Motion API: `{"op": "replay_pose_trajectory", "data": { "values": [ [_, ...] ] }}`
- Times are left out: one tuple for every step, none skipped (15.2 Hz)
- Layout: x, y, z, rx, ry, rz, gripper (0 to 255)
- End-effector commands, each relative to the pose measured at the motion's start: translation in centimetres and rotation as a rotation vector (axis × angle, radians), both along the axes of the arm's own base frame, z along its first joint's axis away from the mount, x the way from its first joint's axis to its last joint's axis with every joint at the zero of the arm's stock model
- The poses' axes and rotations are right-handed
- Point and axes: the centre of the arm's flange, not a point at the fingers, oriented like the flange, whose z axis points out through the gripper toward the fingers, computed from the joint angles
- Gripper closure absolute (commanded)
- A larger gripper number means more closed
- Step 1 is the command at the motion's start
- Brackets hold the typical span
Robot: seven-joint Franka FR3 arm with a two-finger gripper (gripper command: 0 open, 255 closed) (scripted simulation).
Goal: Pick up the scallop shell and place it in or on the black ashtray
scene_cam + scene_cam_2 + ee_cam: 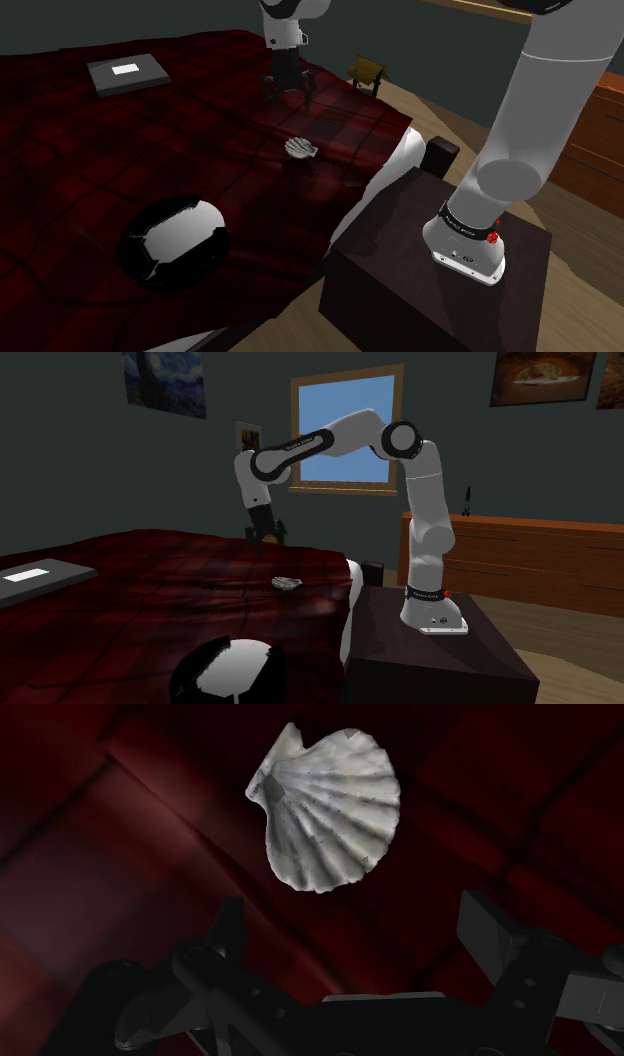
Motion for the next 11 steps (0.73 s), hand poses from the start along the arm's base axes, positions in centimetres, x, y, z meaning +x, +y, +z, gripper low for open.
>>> {"op": "replay_pose_trajectory", "data": {
  "values": [
    [1.9,0.7,-2.1,-0.001,0.034,-0.029,0],
    [2.8,1.0,-3.1,-0.001,0.050,-0.042,0],
    [2.6,1.1,-3.6,-0.001,0.050,-0.042,0],
    [2.5,1.1,-4.1,-0.001,0.050,-0.042,0],
    [2.3,1.2,-4.6,-0.001,0.050,-0.042,0],
    [2.1,1.3,-5.1,-0.001,0.050,-0.042,0],
    [1.9,1.4,-5.6,-0.001,0.050,-0.042,0],
    [1.7,1.5,-6.0,-0.001,0.050,-0.042,0],
    [1.6,1.5,-6.5,-0.001,0.050,-0.042,0],
    [1.4,1.6,-6.8,-0.001,0.050,-0.042,0],
    [1.4,1.6,-6.8,-0.001,0.050,-0.042,0]
  ]
}}
